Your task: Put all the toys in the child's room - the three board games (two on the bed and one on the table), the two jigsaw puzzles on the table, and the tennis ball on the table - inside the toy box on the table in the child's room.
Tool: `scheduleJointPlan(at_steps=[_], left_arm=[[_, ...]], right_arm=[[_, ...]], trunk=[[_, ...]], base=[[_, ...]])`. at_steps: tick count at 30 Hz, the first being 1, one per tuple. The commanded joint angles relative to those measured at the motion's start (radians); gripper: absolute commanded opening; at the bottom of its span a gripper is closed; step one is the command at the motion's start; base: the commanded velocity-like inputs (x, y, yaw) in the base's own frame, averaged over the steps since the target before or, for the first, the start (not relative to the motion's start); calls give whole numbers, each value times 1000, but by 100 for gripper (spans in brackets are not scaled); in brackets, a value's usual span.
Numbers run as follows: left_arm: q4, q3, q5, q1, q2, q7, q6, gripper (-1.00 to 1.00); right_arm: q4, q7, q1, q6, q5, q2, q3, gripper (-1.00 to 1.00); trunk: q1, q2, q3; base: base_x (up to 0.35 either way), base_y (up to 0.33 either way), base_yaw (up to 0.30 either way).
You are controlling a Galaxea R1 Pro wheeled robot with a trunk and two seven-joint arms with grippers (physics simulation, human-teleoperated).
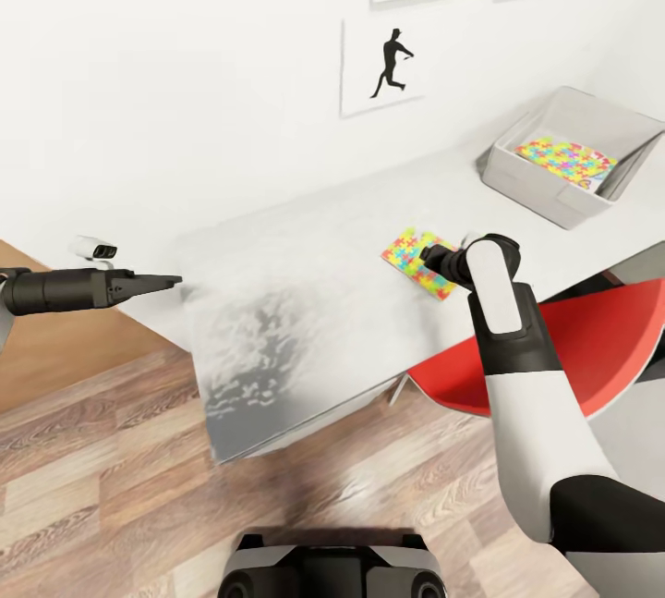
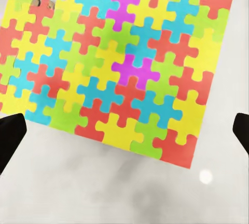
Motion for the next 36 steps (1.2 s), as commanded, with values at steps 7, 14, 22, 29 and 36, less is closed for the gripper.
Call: scheduleJointPlan(at_steps=[7,14,22,29,36], left_arm=[[1,0,1,0,-1,-2,11,100],[1,0,-3,0,-13,-2,10,100],[1,0,-4,0,-15,-2,11,100],[1,-1,-4,-1,-15,-2,10,100],[1,-2,-4,0,-16,-2,10,100]], right_arm=[[-2,-11,-1,3,-9,-1,1,100],[-3,-12,-1,3,-9,0,1,100],[-2,-11,-1,3,-8,-1,1,100],[-2,-11,-3,3,-7,0,1,100],[0,-13,-41,5,-9,1,1,100]], trunk=[[1,-2,-1],[1,-2,-1],[1,-2,-1],[1,-2,-1],[1,-2,-1]], base=[[53,-170,0],[51,-100,0],[2,-77,0],[0,-18,0],[0,-1,0]])
